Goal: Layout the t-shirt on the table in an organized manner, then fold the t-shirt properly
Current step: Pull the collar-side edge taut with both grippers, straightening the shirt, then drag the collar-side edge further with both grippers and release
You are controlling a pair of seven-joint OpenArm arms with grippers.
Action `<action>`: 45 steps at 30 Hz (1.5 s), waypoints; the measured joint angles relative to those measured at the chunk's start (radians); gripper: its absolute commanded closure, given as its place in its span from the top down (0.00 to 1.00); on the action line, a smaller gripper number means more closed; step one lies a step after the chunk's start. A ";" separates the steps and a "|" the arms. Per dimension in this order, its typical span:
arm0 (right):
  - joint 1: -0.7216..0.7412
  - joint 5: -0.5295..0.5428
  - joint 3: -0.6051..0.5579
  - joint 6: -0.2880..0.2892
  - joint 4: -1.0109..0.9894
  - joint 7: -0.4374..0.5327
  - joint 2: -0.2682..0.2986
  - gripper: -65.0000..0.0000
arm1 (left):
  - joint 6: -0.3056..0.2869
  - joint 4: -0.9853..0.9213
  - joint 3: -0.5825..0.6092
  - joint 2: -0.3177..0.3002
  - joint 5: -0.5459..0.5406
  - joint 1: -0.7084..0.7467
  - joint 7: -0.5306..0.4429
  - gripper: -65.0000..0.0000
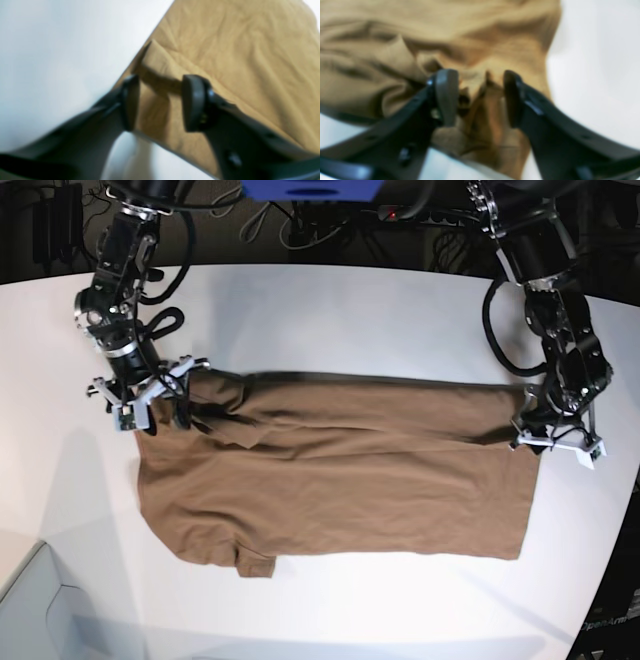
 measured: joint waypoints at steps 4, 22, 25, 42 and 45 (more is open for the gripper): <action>-0.055 0.009 0.000 -0.003 0.111 0.011 0.002 0.60 | 0.000 0.137 -0.003 0.003 -0.001 0.024 0.016 0.64; -0.201 0.010 0.002 -0.002 0.145 0.006 -0.003 0.60 | 0.000 0.029 -0.002 -0.001 0.004 0.147 -0.108 0.66; -0.208 0.010 0.002 -0.002 0.145 0.006 -0.003 0.60 | 0.000 -0.014 -0.002 -0.002 0.007 0.137 -0.118 0.66; -0.195 0.008 0.030 -0.002 0.000 0.012 0.003 0.60 | -0.004 -0.119 0.006 -0.014 -0.007 0.087 -0.220 0.00; -0.171 0.010 0.027 -0.002 -0.016 0.020 0.019 0.60 | -0.004 -0.119 0.006 -0.014 -0.008 0.087 -0.220 0.01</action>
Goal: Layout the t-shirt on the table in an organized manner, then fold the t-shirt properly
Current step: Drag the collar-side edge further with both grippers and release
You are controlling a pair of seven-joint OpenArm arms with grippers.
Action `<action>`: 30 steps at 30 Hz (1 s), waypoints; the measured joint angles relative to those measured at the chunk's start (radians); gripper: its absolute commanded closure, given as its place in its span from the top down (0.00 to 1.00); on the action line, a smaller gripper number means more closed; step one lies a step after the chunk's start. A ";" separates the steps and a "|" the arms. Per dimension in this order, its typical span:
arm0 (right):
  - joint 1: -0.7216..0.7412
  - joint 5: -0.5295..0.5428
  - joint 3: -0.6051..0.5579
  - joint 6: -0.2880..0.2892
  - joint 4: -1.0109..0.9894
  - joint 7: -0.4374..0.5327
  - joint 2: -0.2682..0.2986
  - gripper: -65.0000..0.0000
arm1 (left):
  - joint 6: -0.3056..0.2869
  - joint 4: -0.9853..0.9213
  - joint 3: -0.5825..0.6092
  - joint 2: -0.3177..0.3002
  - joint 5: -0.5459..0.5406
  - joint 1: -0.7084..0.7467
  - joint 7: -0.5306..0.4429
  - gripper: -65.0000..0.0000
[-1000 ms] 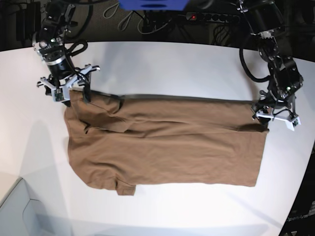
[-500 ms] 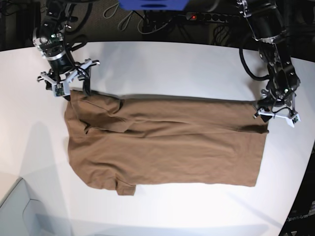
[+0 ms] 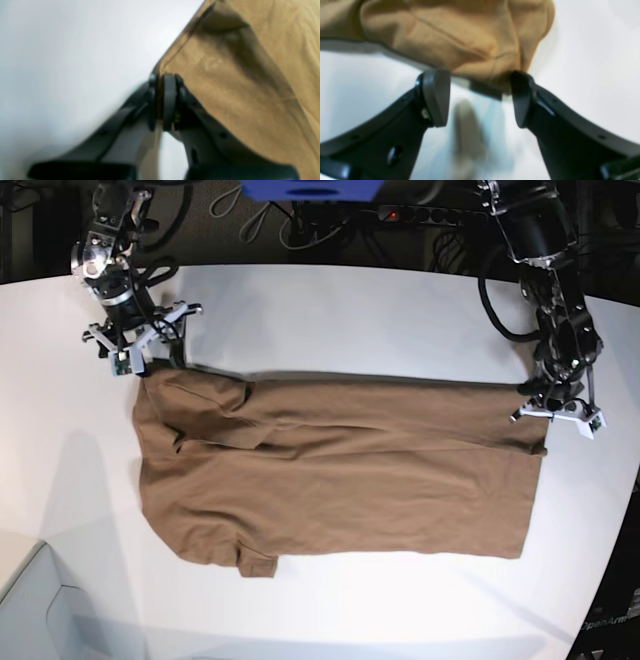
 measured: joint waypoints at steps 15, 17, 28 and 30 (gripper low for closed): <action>0.072 0.000 0.019 0.000 -0.105 0.001 0.051 0.19 | 0.000 0.000 -0.003 -0.006 0.003 0.000 0.008 0.01; 0.072 0.001 0.037 0.003 -0.104 0.001 0.049 0.00 | 0.000 0.002 -0.005 -0.006 0.003 0.001 0.008 0.01; -0.036 0.001 0.085 0.006 -0.007 0.002 0.049 0.00 | 0.000 0.210 -0.005 0.005 -0.005 0.162 0.038 0.01; -0.079 0.003 0.085 0.009 0.028 0.000 0.047 0.00 | 0.000 0.252 -0.005 0.008 -0.007 0.201 0.038 0.01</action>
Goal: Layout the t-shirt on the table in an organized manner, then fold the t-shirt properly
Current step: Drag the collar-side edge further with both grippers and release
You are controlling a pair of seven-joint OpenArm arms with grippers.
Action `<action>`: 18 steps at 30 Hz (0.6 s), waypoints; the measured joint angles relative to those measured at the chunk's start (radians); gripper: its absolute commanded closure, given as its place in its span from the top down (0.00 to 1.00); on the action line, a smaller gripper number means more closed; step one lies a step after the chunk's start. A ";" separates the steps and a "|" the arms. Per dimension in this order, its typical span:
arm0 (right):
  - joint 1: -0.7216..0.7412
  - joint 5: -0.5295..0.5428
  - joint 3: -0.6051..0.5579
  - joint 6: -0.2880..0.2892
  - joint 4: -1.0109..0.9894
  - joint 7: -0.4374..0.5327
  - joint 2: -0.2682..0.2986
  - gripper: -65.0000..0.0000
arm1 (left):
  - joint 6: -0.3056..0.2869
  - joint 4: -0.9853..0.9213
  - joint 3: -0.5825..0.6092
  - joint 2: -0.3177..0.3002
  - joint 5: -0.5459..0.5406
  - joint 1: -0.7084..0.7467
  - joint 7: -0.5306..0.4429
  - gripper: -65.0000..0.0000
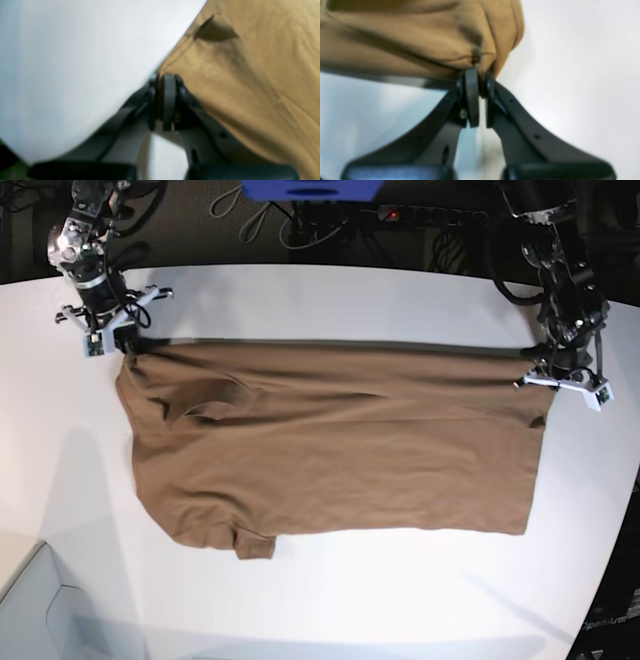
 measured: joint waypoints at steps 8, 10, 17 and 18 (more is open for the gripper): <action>-0.153 -0.003 0.002 -0.003 0.133 -0.006 -0.014 0.00 | 0.002 0.156 0.000 0.051 0.008 0.158 -0.001 0.01; -0.196 -0.003 0.000 0.000 0.152 -0.011 -0.018 0.00 | 0.000 0.174 0.000 0.056 0.007 0.191 -0.001 0.01; -0.240 -0.003 -0.001 -0.002 0.158 -0.010 -0.019 0.00 | 0.001 0.203 0.000 0.056 0.007 0.278 -0.001 0.01; -0.240 -0.003 -0.001 -0.002 0.158 -0.010 -0.019 0.00 | 0.001 0.204 0.000 0.055 0.007 0.282 -0.005 0.01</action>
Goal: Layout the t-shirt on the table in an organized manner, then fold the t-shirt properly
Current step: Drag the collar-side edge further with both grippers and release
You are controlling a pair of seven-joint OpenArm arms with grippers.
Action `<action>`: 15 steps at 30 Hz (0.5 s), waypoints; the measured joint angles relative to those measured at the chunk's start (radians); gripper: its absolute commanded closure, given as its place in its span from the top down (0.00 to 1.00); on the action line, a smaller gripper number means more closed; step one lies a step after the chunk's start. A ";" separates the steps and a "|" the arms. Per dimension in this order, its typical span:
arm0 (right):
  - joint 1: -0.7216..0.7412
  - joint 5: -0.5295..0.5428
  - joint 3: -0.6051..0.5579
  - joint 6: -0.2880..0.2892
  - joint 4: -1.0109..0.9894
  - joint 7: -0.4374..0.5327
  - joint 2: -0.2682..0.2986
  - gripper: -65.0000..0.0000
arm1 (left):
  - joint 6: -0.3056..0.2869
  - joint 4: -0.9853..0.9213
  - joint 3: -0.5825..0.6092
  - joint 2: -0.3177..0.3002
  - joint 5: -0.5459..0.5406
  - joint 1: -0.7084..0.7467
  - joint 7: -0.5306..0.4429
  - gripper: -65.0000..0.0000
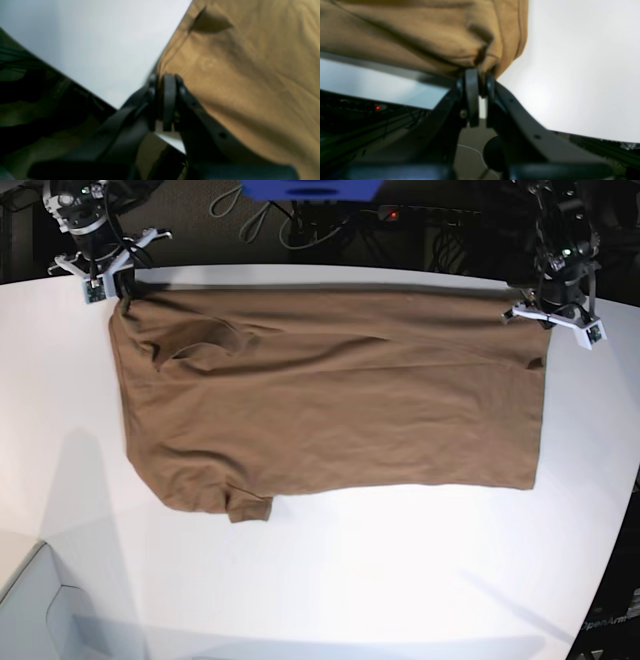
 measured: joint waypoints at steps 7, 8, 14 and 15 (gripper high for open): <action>-0.016 0.000 0.002 0.000 0.004 -0.001 -0.001 0.21 | 0.000 -0.002 0.000 -0.003 0.000 0.008 0.001 0.02; -0.017 0.000 0.006 0.000 0.008 0.000 -0.013 0.28 | 0.000 -0.002 0.000 -0.005 0.000 0.005 0.001 0.02; -0.020 0.079 0.099 0.000 0.105 0.003 -0.106 0.40 | 0.001 0.055 0.000 -0.008 0.001 0.012 0.004 0.20; -0.019 0.099 0.118 0.000 0.128 -0.002 -0.111 0.40 | 0.001 0.072 -0.002 -0.008 0.001 0.012 0.000 0.23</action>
